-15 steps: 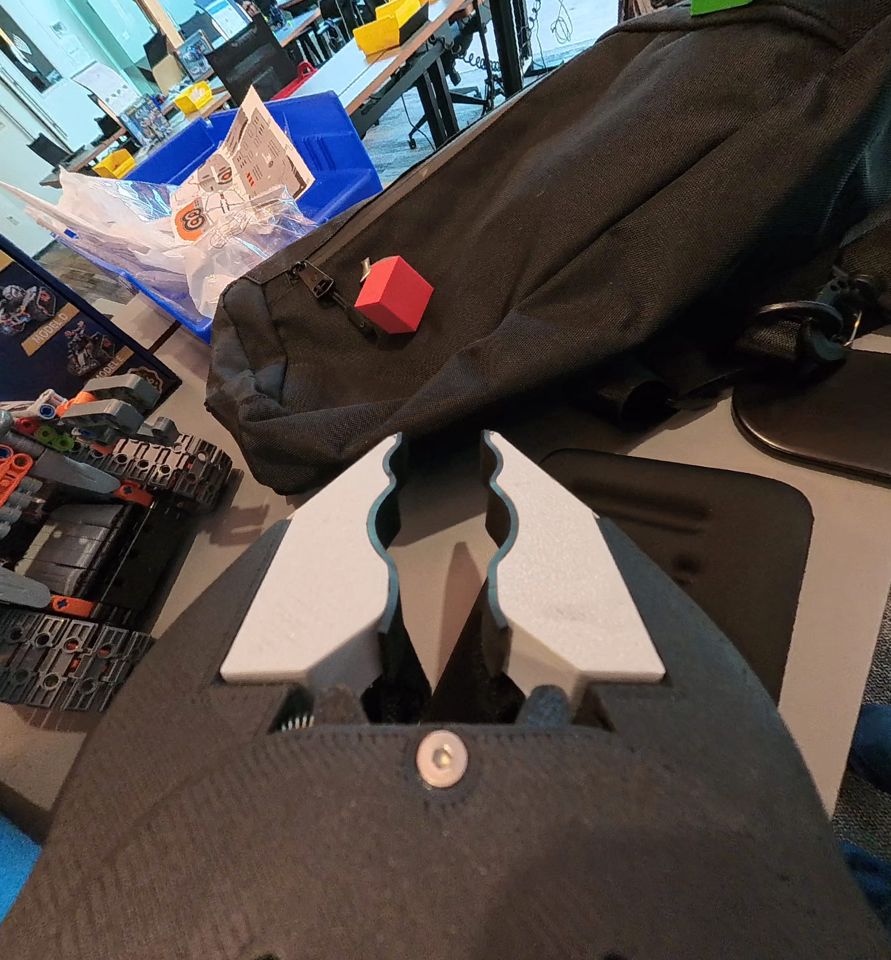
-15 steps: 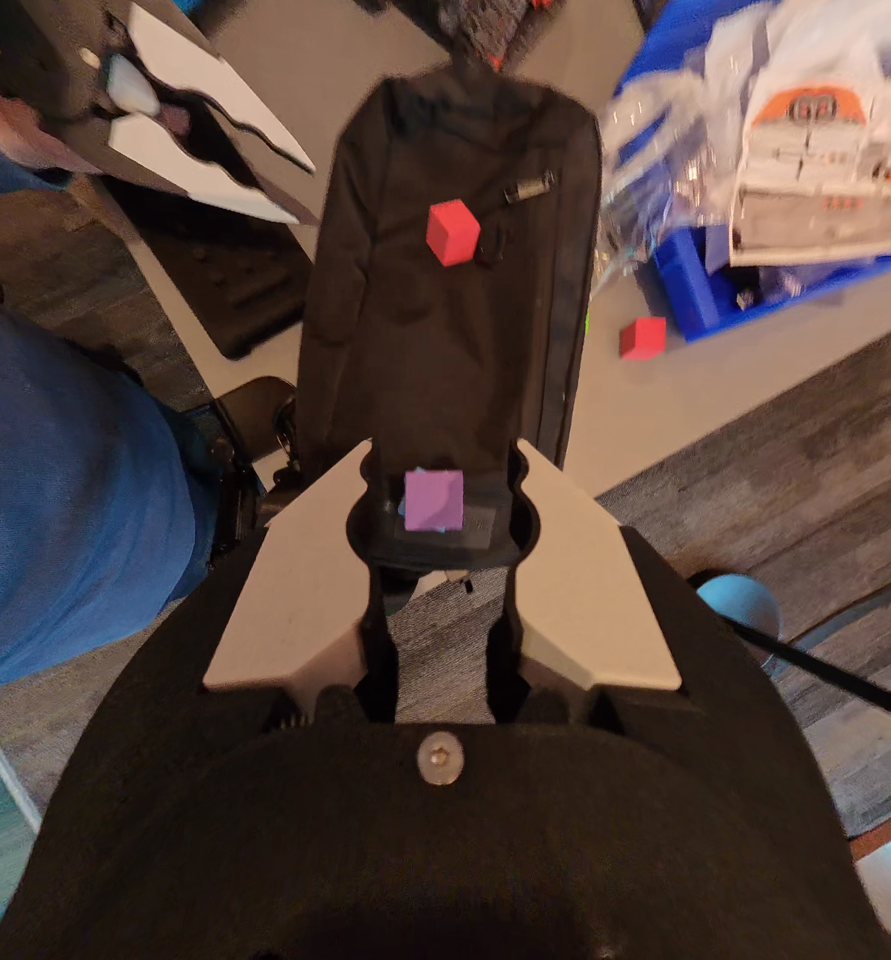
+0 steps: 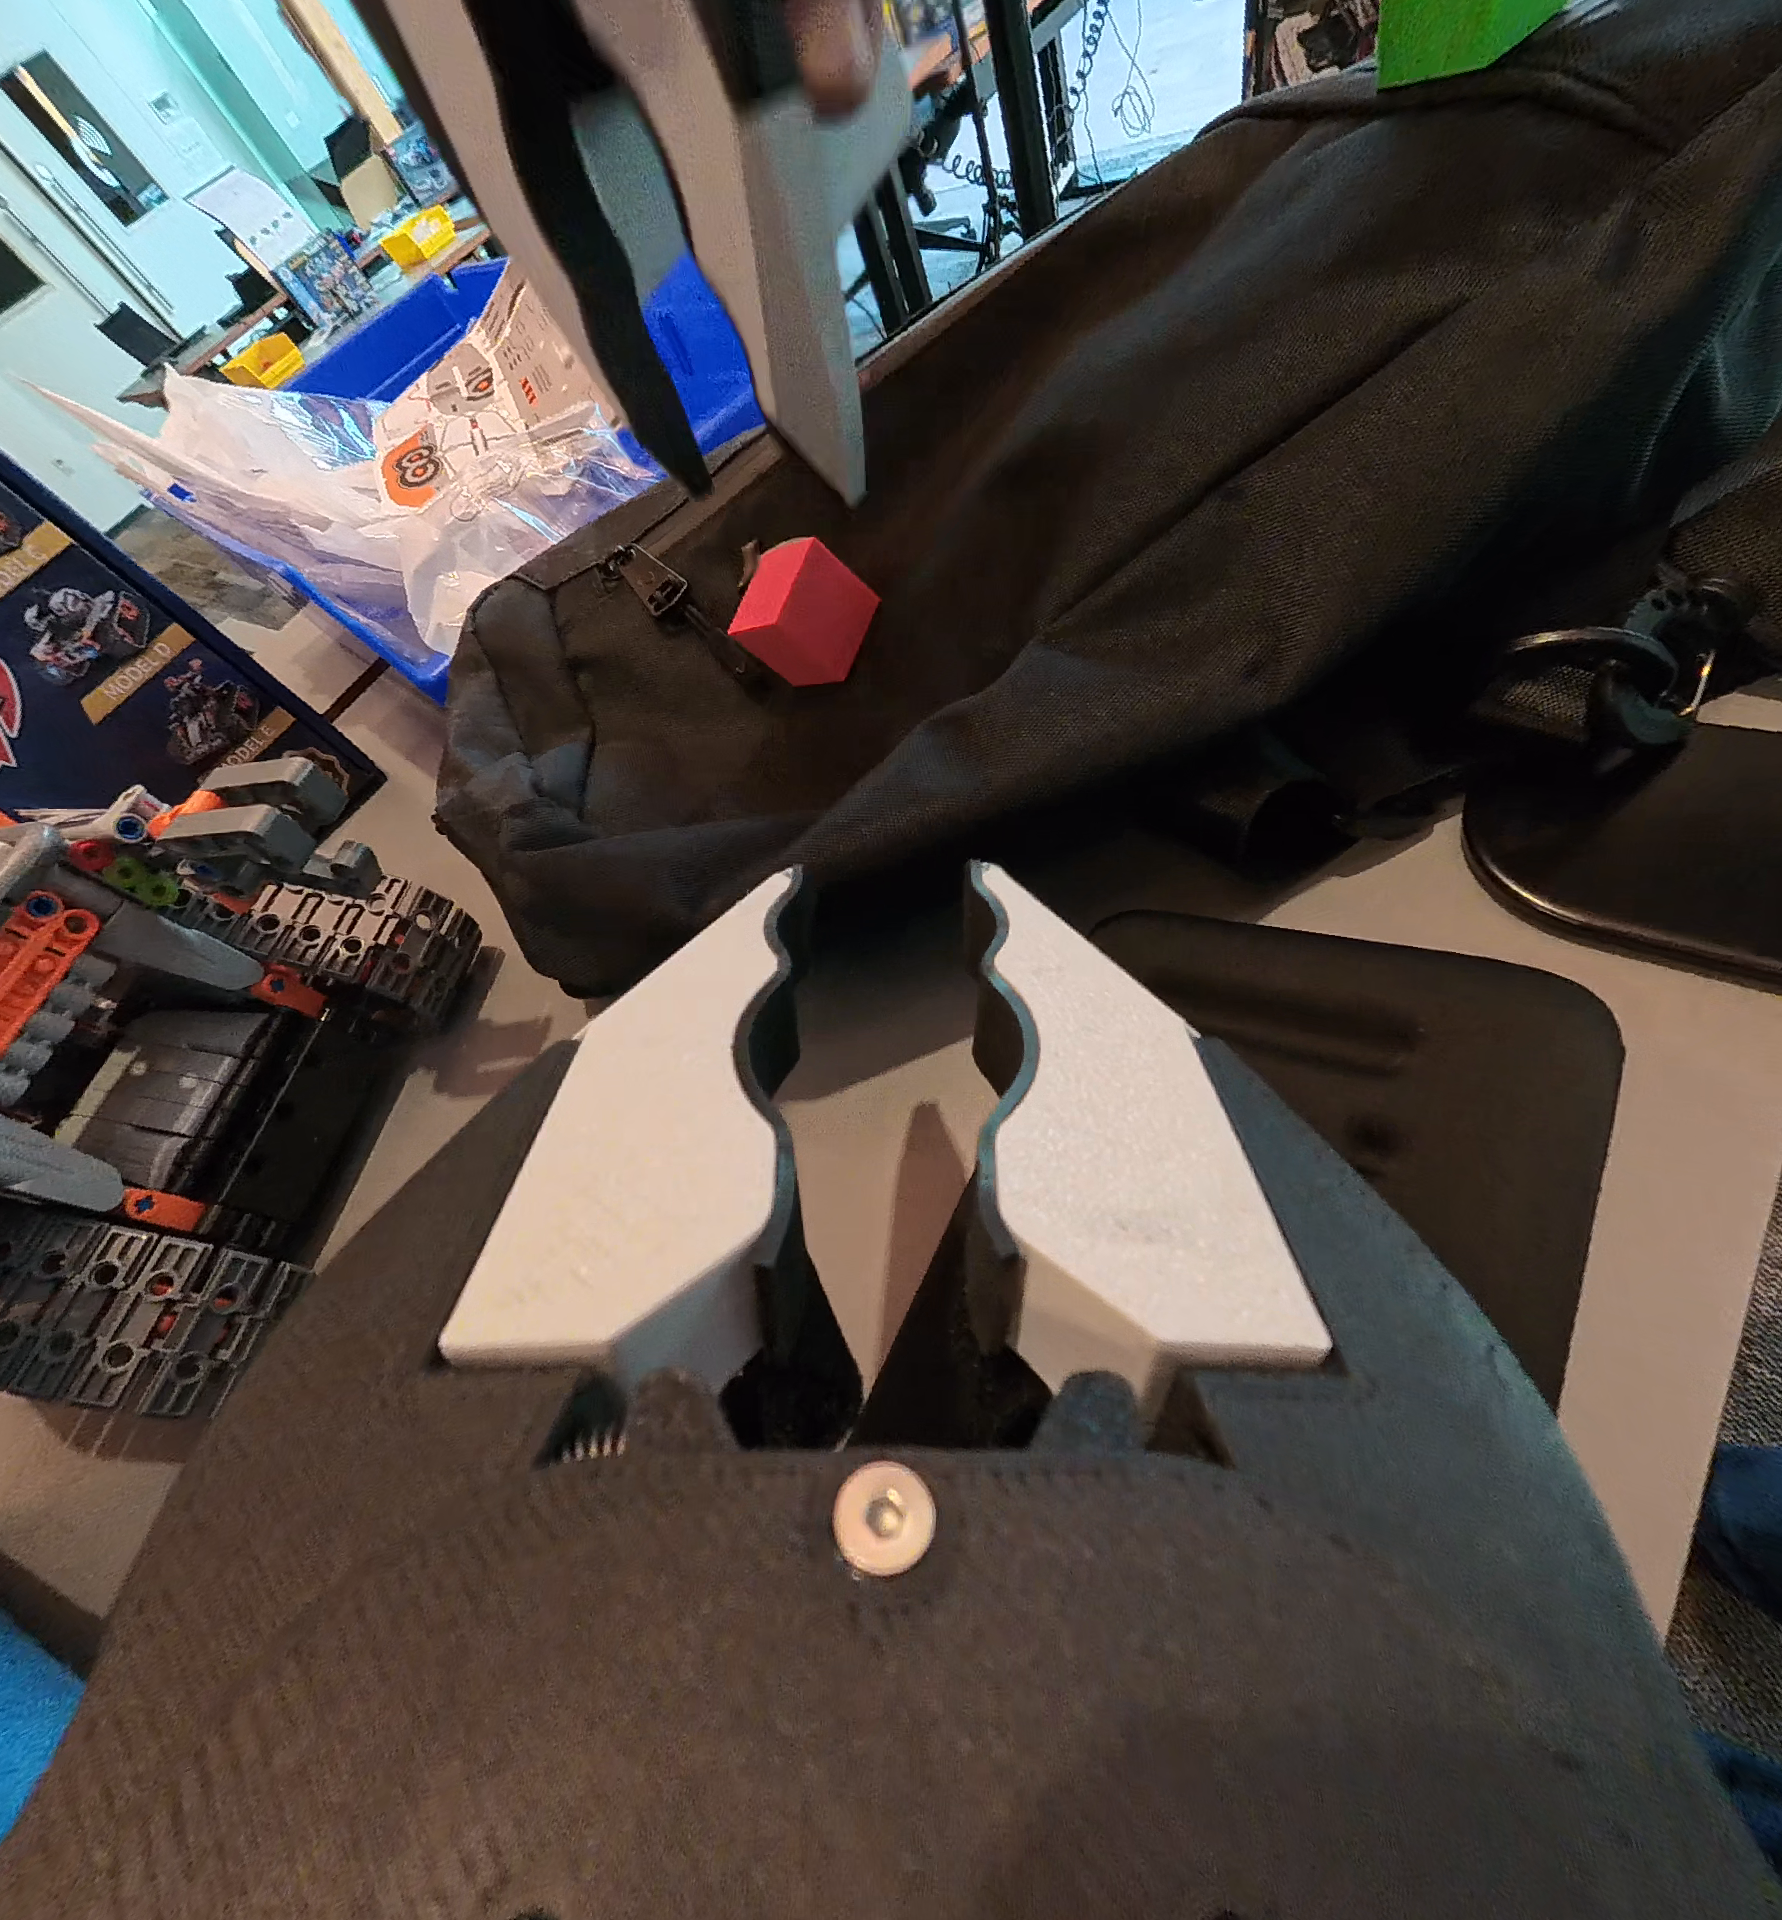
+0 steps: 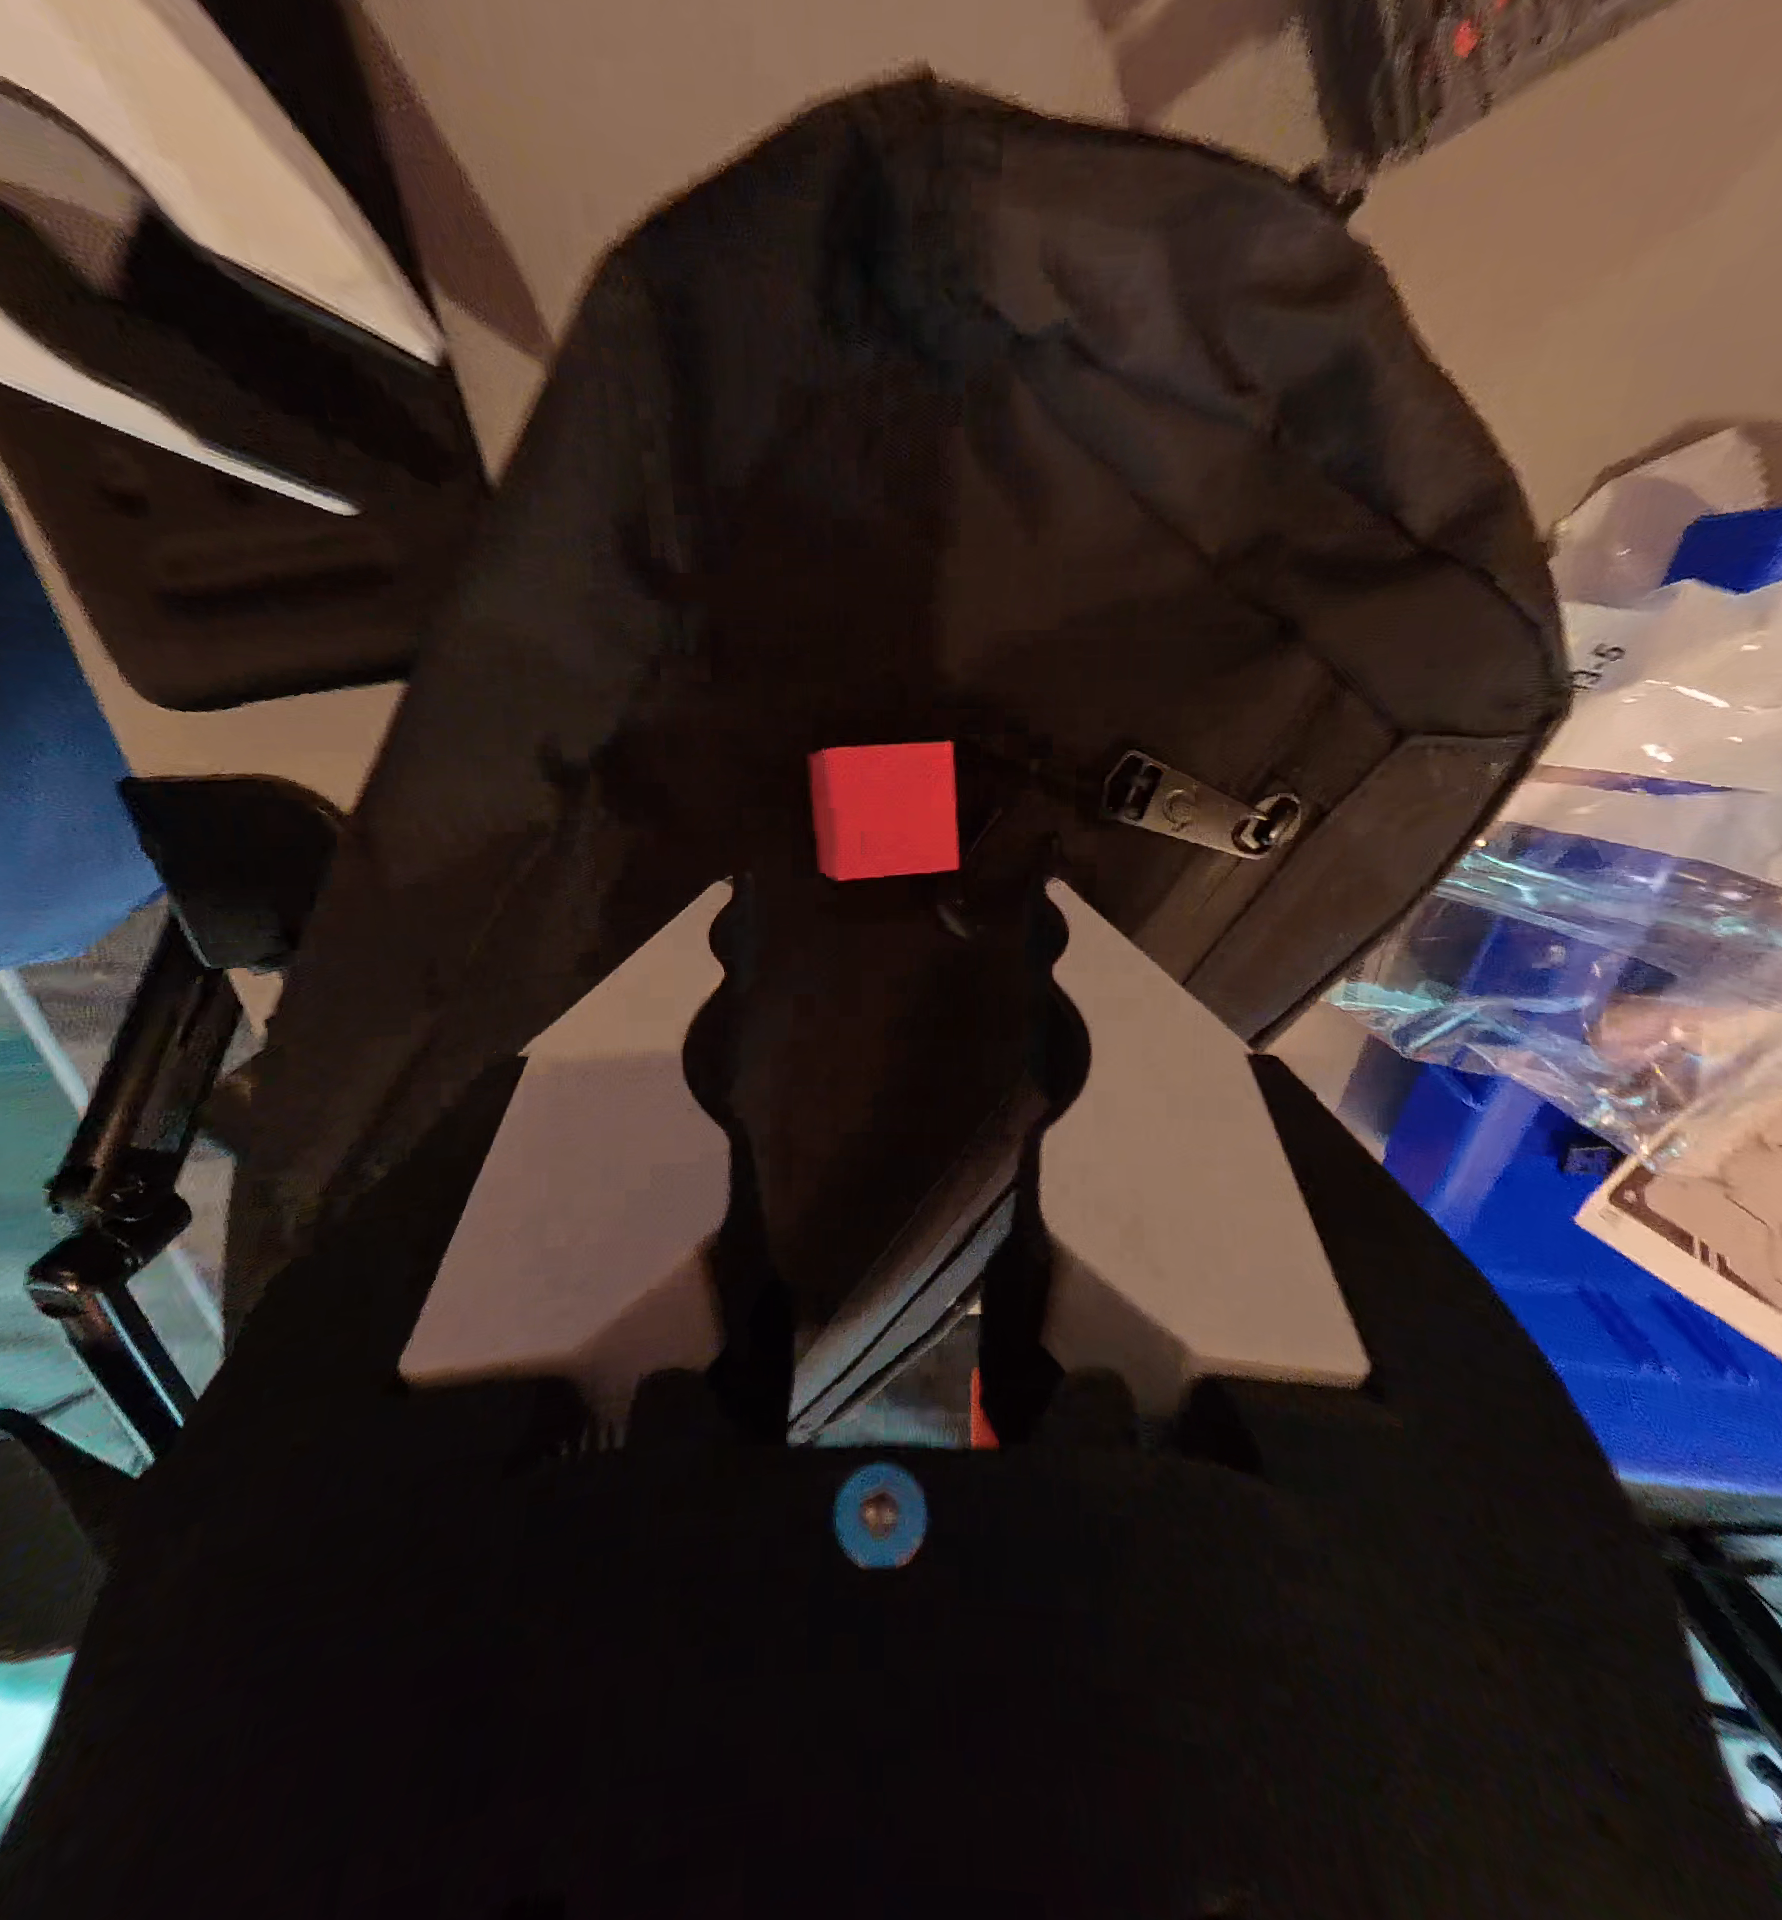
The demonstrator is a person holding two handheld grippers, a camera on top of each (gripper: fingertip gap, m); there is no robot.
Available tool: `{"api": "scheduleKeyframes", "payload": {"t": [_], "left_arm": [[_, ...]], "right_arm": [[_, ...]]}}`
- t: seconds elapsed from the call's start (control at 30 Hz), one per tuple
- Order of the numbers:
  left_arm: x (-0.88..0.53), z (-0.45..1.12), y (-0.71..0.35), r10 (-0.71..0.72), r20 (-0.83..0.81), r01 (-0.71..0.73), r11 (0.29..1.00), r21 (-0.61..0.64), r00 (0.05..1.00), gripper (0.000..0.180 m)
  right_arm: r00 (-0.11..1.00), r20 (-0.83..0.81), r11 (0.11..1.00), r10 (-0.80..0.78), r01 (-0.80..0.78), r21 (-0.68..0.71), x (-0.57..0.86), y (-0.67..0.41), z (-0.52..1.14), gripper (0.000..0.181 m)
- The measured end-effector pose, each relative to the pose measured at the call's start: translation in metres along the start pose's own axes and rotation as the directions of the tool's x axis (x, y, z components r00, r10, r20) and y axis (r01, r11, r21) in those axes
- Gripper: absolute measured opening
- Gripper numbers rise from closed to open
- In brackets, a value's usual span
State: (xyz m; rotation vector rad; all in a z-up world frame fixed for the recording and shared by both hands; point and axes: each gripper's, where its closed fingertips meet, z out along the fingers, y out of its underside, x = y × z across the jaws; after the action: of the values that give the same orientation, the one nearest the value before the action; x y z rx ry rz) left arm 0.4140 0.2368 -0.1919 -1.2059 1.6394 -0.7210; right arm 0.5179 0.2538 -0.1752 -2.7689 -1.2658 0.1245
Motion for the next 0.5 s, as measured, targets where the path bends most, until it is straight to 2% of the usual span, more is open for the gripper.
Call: {"api": "scheduleKeyframes", "payload": {"t": [0.1,0.23,0.33,0.5], "left_arm": [[0.000,0.000,-0.001,-0.002,0.000,0.002,1.000,0.005,1.000,0.027],[0.000,0.000,-0.001,-0.005,-0.003,0.005,1.000,0.005,1.000,0.027],[0.000,0.000,0.000,-0.009,-0.007,0.009,1.000,0.004,1.000,0.027],[0.000,0.000,-0.001,-0.012,-0.014,0.012,1.000,0.008,1.000,0.027]], "right_arm": [[0.999,0.033,0.999,-0.012,0.013,-0.034,0.005,-0.001,0.018,0.049],[0.995,0.098,1.000,0.004,-0.002,-0.019,0.001,-0.006,0.029,0.028],[0.992,0.124,1.000,0.022,-0.023,0.004,-0.002,-0.008,0.025,0.026],[0.999,0.038,0.988,0.037,-0.043,0.145,-0.007,-0.009,-0.045,0.025]]}}
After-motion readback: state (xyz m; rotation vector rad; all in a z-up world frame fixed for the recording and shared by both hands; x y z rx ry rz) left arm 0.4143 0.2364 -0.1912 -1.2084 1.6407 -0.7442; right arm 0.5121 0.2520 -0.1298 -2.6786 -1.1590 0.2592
